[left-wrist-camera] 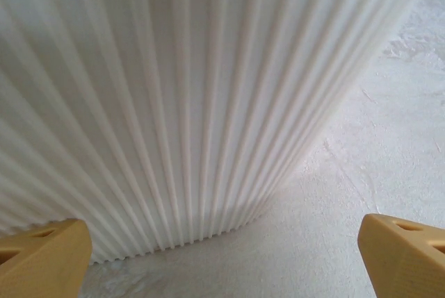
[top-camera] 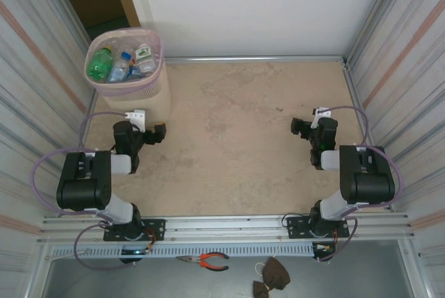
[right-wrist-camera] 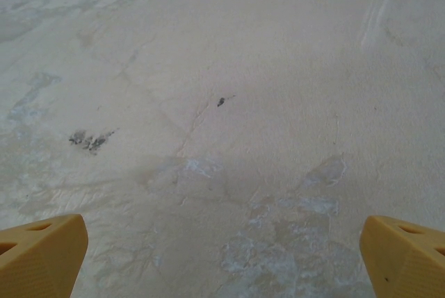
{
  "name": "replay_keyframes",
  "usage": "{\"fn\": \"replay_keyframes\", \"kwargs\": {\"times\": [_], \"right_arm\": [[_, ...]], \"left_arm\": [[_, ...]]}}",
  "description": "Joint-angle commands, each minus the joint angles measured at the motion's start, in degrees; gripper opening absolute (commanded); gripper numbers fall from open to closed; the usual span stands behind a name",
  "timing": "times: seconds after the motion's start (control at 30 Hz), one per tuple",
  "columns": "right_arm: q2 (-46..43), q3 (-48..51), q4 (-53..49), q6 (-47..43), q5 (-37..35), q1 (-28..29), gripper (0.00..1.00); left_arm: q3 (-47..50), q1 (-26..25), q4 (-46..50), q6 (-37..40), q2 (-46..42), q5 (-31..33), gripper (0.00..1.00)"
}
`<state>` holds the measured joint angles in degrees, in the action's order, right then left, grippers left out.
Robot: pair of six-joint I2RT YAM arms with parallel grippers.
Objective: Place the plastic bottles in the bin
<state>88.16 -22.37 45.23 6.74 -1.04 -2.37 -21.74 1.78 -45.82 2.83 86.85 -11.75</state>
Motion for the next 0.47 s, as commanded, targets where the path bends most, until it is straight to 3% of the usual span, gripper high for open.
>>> {"fn": "replay_keyframes", "kwargs": {"times": [0.0,0.43], "right_arm": [[0.13,-0.81,0.91,-1.64,0.25,0.17,0.99],[0.26,-0.92,0.87,-1.60,0.35,0.17,0.99]], "left_arm": [[-1.84,-0.73,0.07,1.96,-0.01,1.07,0.99],[-1.71,-1.51,0.43,2.21,-0.35,2.70,0.99]]}}
